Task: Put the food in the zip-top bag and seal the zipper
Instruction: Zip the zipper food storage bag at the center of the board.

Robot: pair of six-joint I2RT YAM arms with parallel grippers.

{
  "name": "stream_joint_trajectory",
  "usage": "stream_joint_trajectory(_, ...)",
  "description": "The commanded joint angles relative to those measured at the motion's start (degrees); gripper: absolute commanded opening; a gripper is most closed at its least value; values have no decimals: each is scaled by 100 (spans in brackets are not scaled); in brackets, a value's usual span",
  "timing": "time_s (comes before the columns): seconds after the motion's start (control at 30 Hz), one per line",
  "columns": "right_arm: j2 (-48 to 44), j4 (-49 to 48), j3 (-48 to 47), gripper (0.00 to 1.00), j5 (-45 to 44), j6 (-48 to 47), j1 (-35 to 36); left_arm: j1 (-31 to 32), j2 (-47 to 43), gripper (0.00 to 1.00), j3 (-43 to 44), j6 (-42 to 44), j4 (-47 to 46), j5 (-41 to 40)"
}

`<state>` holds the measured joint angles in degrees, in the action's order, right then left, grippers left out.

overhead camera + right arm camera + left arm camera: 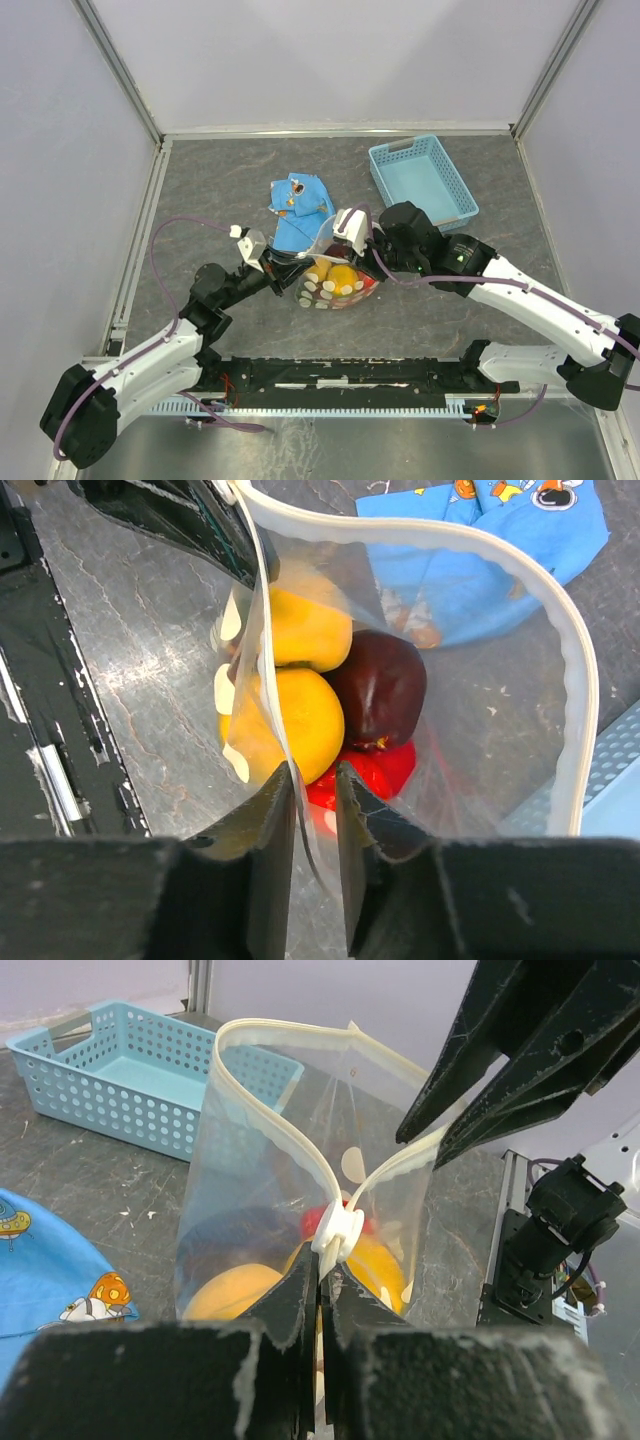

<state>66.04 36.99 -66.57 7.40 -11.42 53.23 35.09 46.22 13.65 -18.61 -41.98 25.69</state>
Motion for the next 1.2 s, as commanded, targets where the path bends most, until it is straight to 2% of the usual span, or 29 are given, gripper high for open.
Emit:
stream_joint_trajectory(0.0,-101,-263,-307,38,162,-265,14,-28,-195,3,101,67,-106,59)
stream_joint_trajectory(0.17,90,-426,-553,61,999,-774,14,-29,-215,3,120,86,-15,73)
stream_joint_trajectory(0.23,182,-564,-613,65,1284,-1028,13,-20,-231,3,128,99,21,75)
stream_joint_trajectory(0.47,795,-551,-1117,62,1986,-1918,15,-4,-285,3,138,112,115,41)
stream_joint_trajectory(0.7,1374,-340,-1765,58,2376,-2233,20,42,-339,3,156,163,198,43)
stream_joint_trajectory(0.97,1840,-97,-2115,50,2793,-2429,20,66,-350,3,164,189,224,35)
stream_joint_trajectory(1.17,2035,215,-2322,47,2967,-2570,19,69,-350,3,164,200,229,32)
